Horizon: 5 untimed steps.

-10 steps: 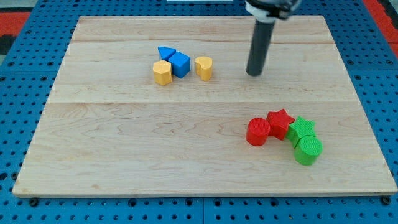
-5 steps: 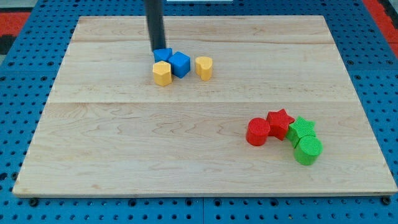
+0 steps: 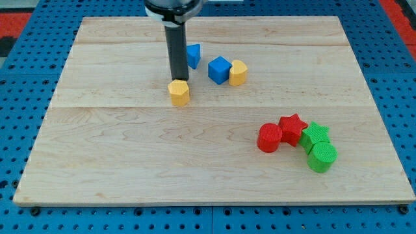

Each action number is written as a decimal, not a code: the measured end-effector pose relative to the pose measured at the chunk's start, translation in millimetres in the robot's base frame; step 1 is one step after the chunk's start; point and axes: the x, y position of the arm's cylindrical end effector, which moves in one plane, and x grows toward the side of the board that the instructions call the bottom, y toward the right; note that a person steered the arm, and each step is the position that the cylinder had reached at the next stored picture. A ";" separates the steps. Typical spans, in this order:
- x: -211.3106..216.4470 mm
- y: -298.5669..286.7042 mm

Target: Push the yellow heart along with blue cube closer to the group of block

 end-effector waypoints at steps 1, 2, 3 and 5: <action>-11.0 56.7; -29.3 61.5; -50.5 69.4; 31.5 167.1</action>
